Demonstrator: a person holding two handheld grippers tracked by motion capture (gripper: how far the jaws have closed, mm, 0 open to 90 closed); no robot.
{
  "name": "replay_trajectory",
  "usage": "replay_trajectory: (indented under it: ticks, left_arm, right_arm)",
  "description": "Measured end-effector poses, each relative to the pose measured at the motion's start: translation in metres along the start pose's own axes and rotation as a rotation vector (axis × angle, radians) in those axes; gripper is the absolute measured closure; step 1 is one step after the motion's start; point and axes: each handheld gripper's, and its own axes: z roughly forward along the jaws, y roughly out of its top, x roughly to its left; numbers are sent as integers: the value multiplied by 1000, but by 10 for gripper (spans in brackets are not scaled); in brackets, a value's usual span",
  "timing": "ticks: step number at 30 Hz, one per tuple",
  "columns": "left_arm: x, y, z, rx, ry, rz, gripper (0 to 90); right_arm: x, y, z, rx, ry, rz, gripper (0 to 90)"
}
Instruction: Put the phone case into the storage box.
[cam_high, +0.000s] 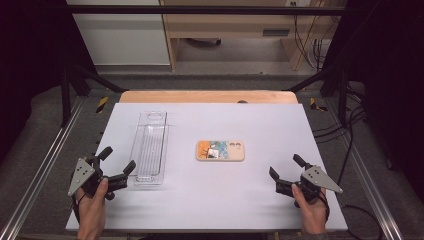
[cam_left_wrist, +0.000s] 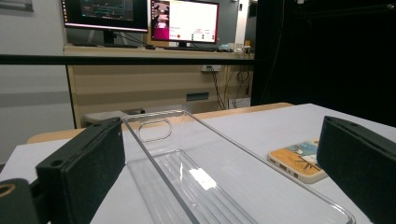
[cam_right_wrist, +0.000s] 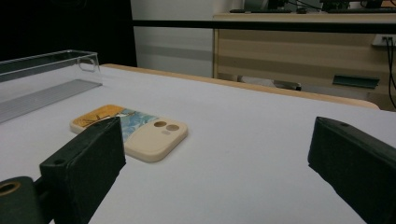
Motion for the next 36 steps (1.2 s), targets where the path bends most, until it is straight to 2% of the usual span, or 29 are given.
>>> replay_trajectory:
  ticks: [5,9,15,22,26,31,36]
  left_arm:
    - [0,0,-1,-2,1,-7,7]
    - [1,-1,0,1,0,-5,7]
    - [1,-2,1,8,-2,-1,7]
    - [-6,-2,4,17,-10,17,7]
    - [-8,-3,5,19,-16,22,7]
    - [-9,-3,6,22,-20,23,7]
    - [-9,-3,5,19,-20,20,7]
  right_arm:
    - [2,0,0,-13,15,5,42]
    - [1,0,1,-3,5,6,38]
    - [5,0,2,11,15,0,37]
    - [9,1,3,28,26,-9,33]
    - [14,4,3,13,38,-1,29]
    - [20,6,9,30,29,-16,33]
    - [20,12,16,48,31,-2,28]
